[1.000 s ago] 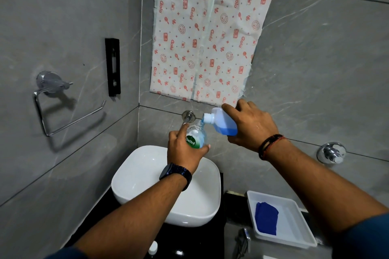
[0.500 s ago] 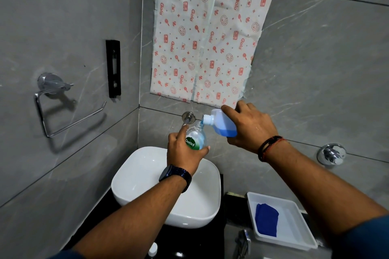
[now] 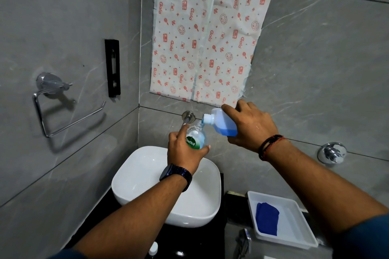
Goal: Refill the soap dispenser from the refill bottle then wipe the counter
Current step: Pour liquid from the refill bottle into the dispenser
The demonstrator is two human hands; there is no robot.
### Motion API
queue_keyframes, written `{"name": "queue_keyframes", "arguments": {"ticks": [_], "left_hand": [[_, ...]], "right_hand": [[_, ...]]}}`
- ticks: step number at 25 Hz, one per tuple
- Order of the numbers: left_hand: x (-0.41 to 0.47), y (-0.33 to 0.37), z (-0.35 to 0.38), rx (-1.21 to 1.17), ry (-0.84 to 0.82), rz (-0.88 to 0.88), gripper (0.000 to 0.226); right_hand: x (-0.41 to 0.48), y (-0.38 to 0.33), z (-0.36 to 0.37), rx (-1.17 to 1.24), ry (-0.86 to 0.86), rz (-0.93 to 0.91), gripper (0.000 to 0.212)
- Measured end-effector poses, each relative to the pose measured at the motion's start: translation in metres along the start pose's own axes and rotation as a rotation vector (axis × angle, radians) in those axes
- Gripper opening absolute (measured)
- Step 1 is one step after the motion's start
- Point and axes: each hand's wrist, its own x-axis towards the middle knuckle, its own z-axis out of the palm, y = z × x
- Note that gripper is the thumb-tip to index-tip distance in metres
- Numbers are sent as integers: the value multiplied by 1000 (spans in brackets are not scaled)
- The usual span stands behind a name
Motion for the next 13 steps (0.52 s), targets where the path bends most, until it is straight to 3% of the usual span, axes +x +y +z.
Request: {"name": "queue_keyframes", "arguments": {"ticks": [13], "left_hand": [[-2, 0, -1, 2, -8, 2, 90]], "right_hand": [[-1, -1, 0, -14, 14, -13, 80]]}}
